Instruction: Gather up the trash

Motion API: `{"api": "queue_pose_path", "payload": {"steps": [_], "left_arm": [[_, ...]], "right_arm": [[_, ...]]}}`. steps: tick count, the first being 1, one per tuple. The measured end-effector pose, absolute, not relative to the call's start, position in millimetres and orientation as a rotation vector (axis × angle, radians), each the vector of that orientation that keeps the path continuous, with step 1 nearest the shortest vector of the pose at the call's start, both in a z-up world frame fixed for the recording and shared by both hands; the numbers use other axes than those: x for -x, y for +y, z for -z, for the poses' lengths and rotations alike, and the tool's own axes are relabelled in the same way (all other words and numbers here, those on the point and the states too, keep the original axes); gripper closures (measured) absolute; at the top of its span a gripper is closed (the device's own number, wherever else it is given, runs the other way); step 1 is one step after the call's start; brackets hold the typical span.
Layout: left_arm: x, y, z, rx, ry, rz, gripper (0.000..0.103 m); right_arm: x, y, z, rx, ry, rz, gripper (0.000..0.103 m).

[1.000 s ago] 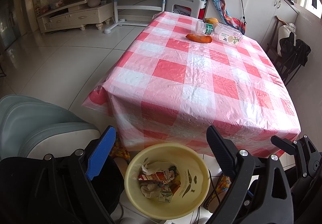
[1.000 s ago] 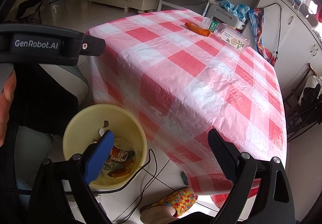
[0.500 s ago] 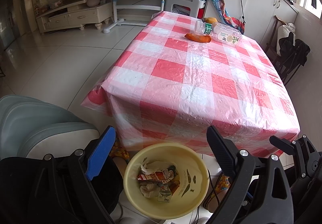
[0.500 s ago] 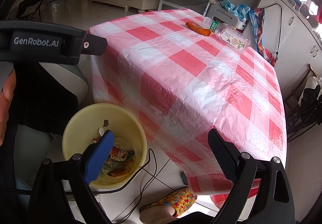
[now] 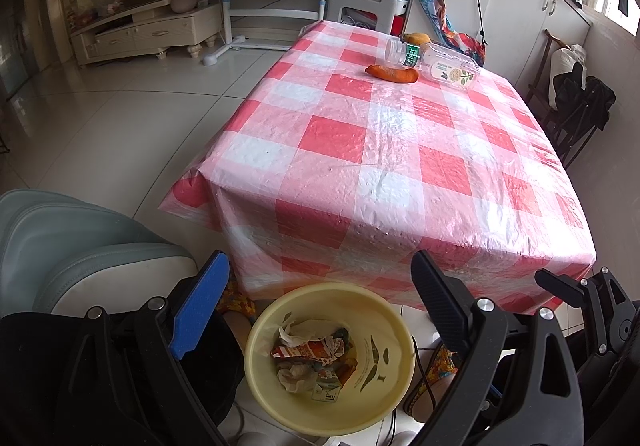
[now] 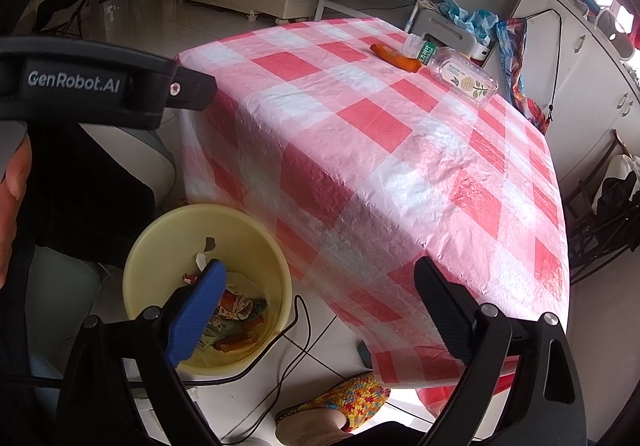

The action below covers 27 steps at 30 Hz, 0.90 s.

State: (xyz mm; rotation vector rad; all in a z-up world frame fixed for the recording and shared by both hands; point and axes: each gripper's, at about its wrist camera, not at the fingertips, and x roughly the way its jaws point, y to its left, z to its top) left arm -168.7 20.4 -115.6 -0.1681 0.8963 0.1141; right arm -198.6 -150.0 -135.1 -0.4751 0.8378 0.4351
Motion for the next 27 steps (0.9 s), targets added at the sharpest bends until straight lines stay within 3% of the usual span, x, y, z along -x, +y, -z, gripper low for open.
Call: {"api": "queue_pose_path", "payload": {"steps": [27], "left_arm": [[167.7,19.5,116.7,0.168,0.900,-0.112,0.013]], "right_arm": [[198.7,-148.2,137.7,0.480,0.839,-0.438,0.012]]}}
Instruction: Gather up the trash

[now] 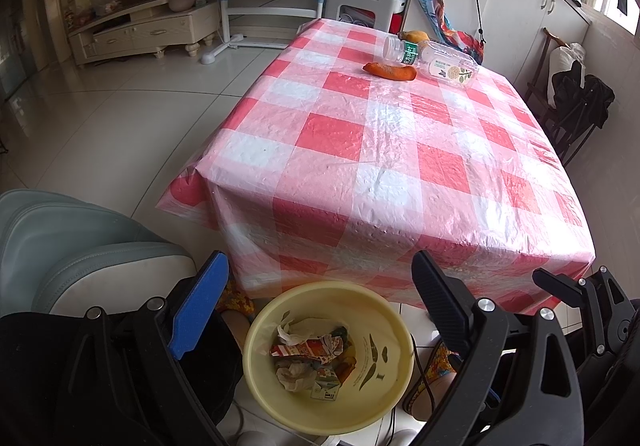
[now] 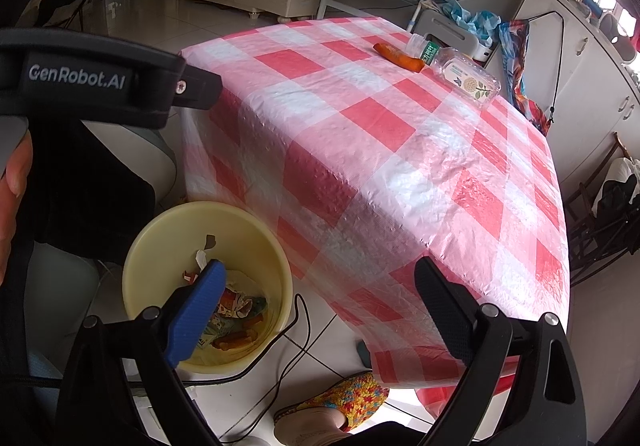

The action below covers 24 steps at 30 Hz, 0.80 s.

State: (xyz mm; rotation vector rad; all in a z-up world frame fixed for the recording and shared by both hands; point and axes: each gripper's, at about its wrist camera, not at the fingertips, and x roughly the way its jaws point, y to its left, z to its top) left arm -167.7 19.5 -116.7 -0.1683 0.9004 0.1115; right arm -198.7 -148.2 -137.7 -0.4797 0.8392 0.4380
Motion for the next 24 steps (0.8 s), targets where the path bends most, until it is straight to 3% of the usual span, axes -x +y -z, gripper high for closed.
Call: {"api": "queue_pose_path", "payload": {"steps": [24], "left_arm": [[170.8,13.6,120.0,0.166,0.909,-0.105,0.013]], "right_arm": [[198.4,-146.7,139.0,0.483,0.842,-0.439,0.012]]}}
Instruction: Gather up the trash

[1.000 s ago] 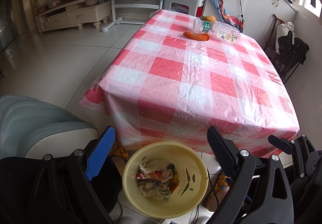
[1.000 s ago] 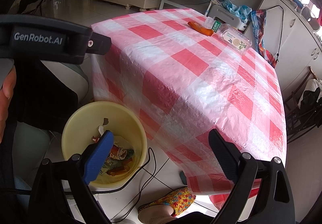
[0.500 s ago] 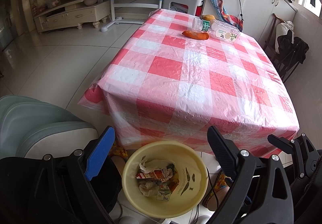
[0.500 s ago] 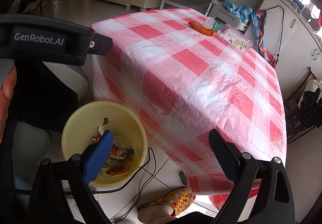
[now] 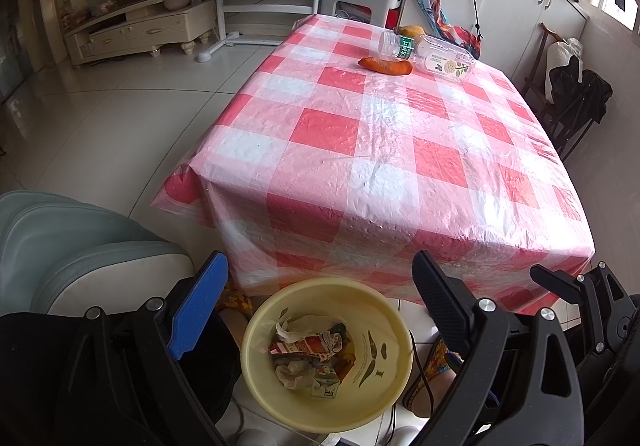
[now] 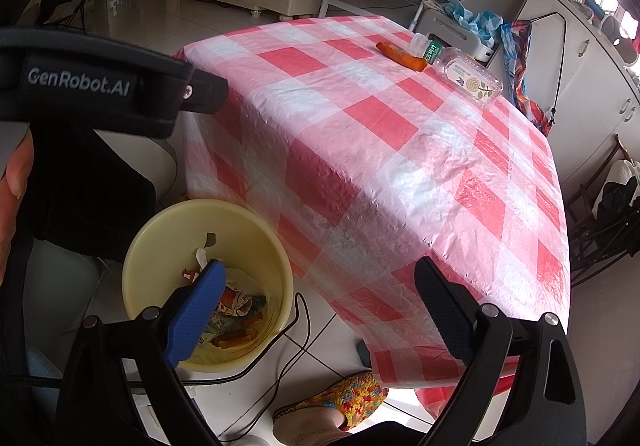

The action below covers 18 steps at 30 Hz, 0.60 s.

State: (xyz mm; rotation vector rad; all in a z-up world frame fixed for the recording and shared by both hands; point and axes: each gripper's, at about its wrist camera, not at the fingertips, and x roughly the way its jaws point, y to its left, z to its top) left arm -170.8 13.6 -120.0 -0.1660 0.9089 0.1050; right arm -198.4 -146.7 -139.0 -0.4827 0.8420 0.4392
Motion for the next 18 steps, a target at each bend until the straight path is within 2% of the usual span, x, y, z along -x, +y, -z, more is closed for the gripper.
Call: {"api": "queue_pose_path", "payload": {"steps": [18], "left_arm": [[168.1,12.8,120.0,0.164,0.913,-0.102,0.013]], "right_arm": [[199.1,-147.5,142.3,0.488,0.843,-0.445,0.012]]}}
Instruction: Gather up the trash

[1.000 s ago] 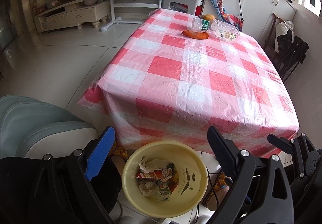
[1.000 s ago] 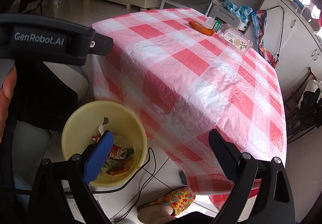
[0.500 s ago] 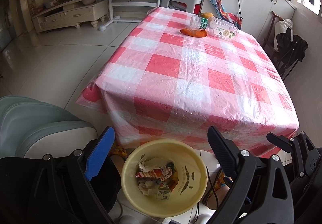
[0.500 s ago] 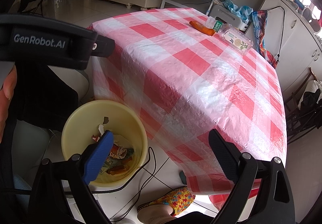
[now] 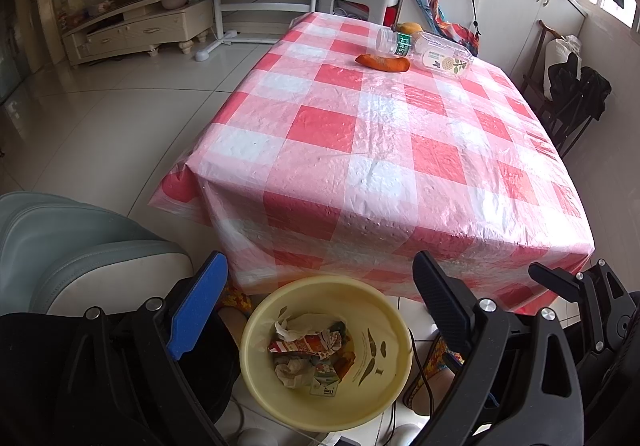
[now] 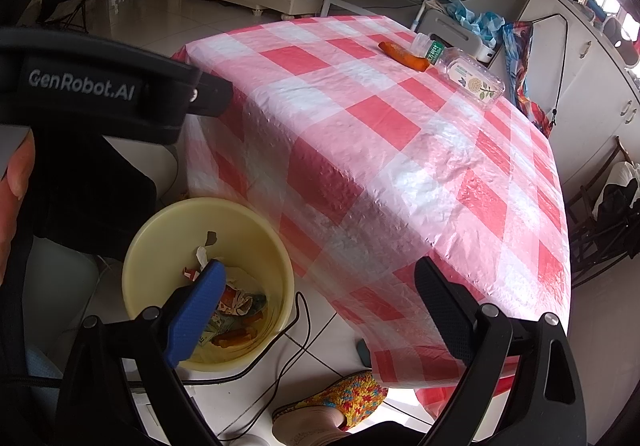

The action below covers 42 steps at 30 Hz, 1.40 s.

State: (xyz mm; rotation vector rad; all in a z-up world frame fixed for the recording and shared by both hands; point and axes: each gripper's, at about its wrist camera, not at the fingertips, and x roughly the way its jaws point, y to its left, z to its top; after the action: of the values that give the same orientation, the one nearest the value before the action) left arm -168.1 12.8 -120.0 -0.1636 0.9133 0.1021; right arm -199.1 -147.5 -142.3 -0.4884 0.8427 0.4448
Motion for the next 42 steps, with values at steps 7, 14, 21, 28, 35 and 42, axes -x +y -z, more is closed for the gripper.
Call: {"api": "queue_pose_path", "payload": {"steps": [7,14,21,28,35,42], "left_arm": [[163.8,27.3,112.4,0.220,0.922,-0.078,0.013],[129.9,18.9,97.9,0.069,0.943,-0.006,0.013],[65.0,11.4,89.9,-0.111,0.931,0.050,0.013],[-27.7,-8.9,84.8,-0.204,0.865,0.167,0.013],[-98.6,-33.5,96.0,-0.372,0.837,0.296,0.013],[-125.5,-52.9,110.5,-0.430,0.906,0.389,0.028]], "right_arm": [[196.6,-155.5,127.0,0.485,0.812,-0.456,0.012],[164.6,-176.0,99.3,0.541,0.759,-0.452,0.009],[100.2,-186.5,94.6,0.551,0.760,-0.470,0.009],[29.6,-189.5,89.1,0.656,0.720,-0.480,0.009],[-48.7,-186.7,81.7,0.800,0.667,-0.548,0.009],[-108.1,-168.2,84.2,0.933,0.635,-0.629,0.009]]}}
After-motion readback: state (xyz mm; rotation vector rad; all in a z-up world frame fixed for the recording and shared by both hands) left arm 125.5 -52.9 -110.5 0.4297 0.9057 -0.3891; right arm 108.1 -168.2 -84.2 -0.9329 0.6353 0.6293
